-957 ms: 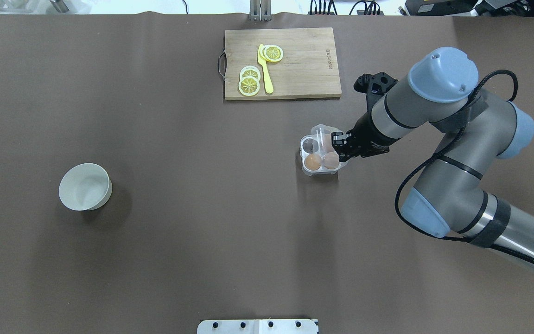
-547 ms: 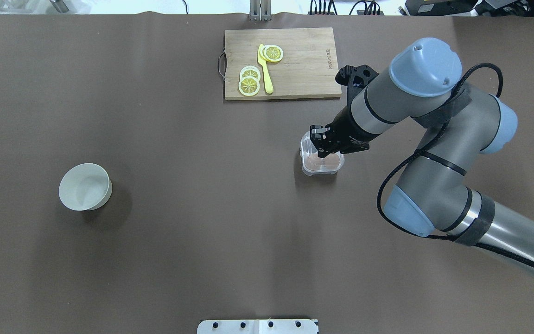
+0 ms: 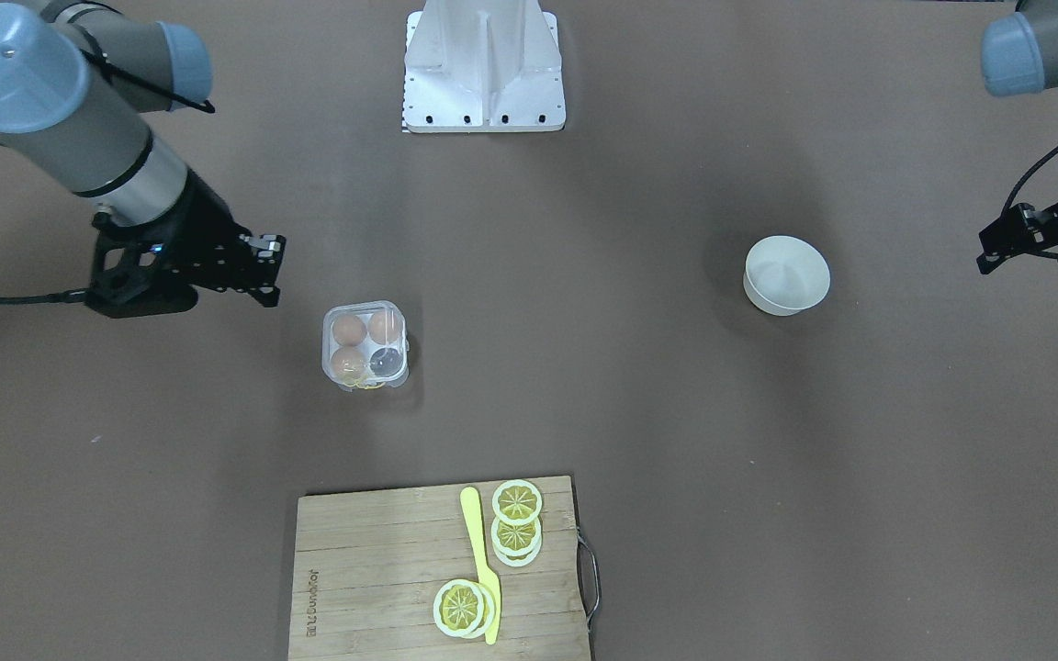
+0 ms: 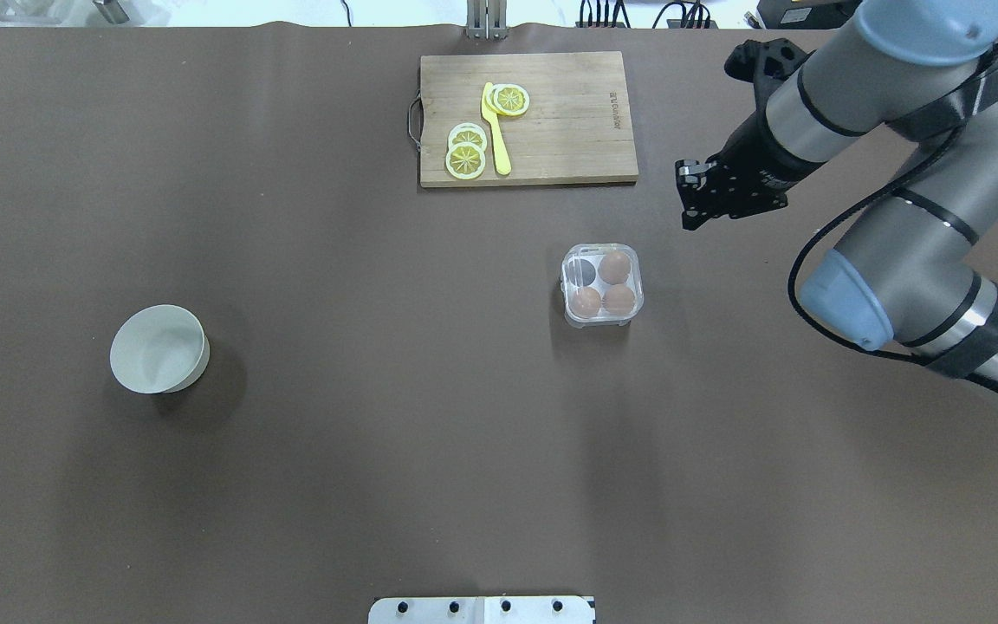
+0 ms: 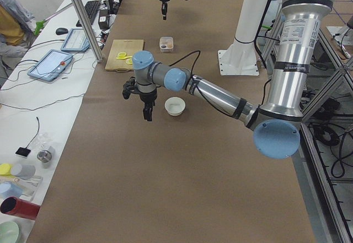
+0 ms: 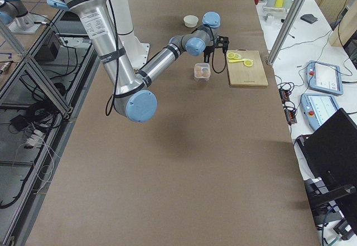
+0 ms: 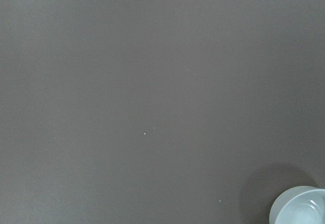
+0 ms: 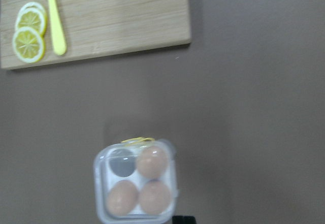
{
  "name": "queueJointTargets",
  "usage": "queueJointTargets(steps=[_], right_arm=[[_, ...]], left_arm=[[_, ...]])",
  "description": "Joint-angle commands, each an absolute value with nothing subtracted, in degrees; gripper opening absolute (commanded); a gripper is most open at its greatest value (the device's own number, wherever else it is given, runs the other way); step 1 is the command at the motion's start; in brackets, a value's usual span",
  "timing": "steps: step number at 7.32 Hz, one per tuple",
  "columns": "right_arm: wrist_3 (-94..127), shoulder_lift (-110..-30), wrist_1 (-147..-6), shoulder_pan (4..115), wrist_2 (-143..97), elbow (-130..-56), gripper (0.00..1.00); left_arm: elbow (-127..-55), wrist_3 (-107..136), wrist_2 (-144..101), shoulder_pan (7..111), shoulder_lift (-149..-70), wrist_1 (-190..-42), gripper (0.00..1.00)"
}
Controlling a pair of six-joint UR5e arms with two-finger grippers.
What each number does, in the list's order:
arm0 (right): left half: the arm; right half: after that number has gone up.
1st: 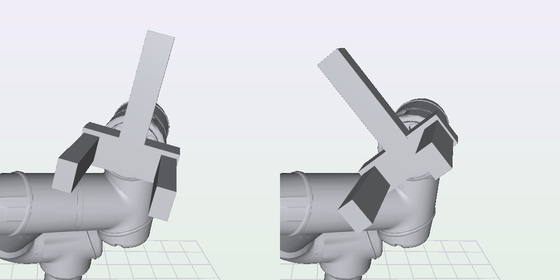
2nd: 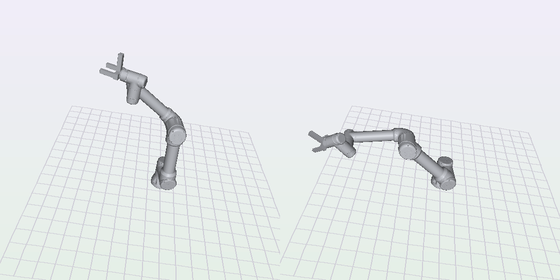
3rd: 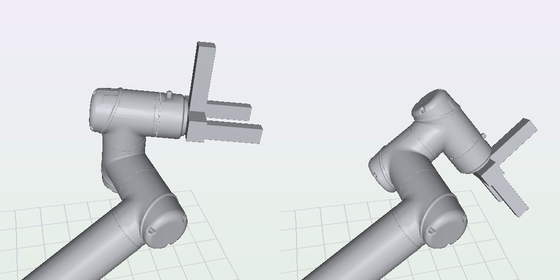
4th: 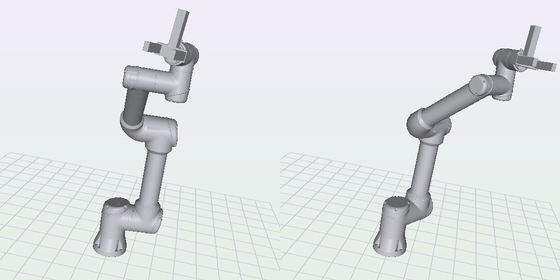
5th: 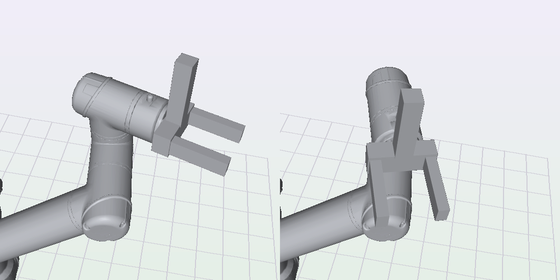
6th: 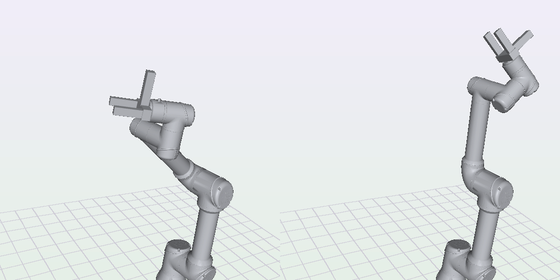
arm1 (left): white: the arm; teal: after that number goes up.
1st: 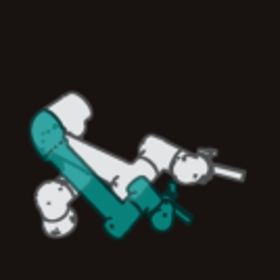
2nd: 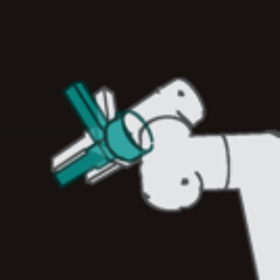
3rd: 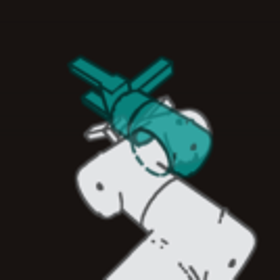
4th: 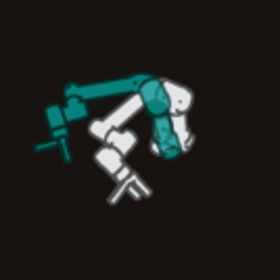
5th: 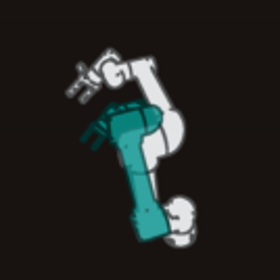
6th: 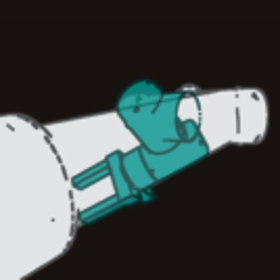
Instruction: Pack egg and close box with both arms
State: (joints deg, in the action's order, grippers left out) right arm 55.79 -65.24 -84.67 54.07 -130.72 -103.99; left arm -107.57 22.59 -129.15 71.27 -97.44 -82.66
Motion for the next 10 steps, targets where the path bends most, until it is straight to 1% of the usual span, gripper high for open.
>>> queueJointTargets(steps=[1,3,4,6,7,8,9,10], right_arm=[[33.5,-70.1,-93.3,63.8,-132.1,-103.6,0.00],[14.6,-74.2,-100.0,71.5,-132.1,-102.5,0.00],[7.1,-75.8,-99.9,75.6,-132.1,-99.8,0.00],[-5.8,-75.9,-99.6,81.6,-132.4,-91.5,0.00],[-11.1,-75.9,-99.4,83.8,-132.4,-87.8,0.00],[-13.4,-75.9,-99.3,85.3,-132.3,-85.7,0.21],[-13.4,-76.9,-99.1,86.0,-132.1,-85.3,0.99],[-13.1,-77.5,-99.1,86.3,-132.1,-85.3,1.00]], left_arm=[[-107.7,22.4,-129.1,71.8,-97.4,-82.7,0.98],[-107.4,21.5,-128.7,73.0,-96.9,-82.8,0.98],[-107.4,21.4,-128.6,73.6,-96.9,-82.8,0.98],[-106.8,12.5,-128.5,75.9,-95.3,-82.6,0.98],[-106.8,12.1,-128.5,76.6,-94.3,-82.7,0.98],[-106.8,12.0,-128.5,76.6,-92.8,-82.7,0.98],[-106.4,9.1,-128.6,78.1,-92.1,-82.7,0.98],[-104.2,4.0,-128.7,80.9,-92.0,-82.7,0.98]])
